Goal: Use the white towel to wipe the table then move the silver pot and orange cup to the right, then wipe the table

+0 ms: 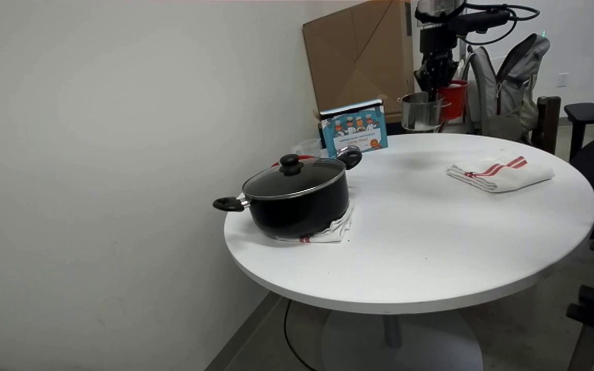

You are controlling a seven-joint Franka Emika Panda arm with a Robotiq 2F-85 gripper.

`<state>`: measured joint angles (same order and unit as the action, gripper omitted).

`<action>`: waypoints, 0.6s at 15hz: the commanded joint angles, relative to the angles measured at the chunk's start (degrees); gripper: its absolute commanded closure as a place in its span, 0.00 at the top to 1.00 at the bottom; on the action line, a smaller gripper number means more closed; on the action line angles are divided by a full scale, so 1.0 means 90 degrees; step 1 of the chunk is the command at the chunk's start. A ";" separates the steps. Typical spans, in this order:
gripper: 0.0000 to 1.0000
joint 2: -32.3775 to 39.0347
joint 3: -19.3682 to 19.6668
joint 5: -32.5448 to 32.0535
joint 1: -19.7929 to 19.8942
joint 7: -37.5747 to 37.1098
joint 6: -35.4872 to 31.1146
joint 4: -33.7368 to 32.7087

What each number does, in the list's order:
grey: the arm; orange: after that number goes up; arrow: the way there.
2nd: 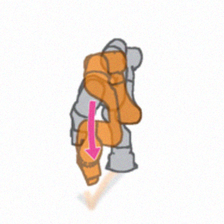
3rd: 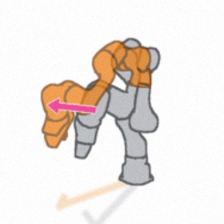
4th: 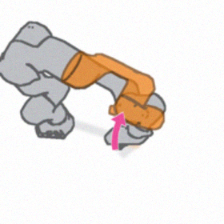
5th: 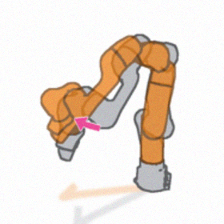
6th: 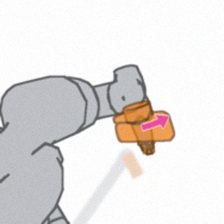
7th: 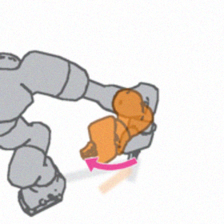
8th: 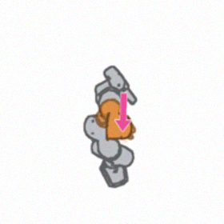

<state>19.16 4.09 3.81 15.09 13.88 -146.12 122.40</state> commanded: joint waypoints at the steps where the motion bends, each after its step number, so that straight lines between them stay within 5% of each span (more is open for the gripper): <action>1: 0.07 0.0559 0.0055 0.0321 0.0345 0.0543 0.0533 -0.1048; 9: 0.07 0.2067 -0.0034 0.0617 0.1058 0.0987 0.0924 -0.2515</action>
<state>32.02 4.60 7.81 22.61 20.66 -140.37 106.09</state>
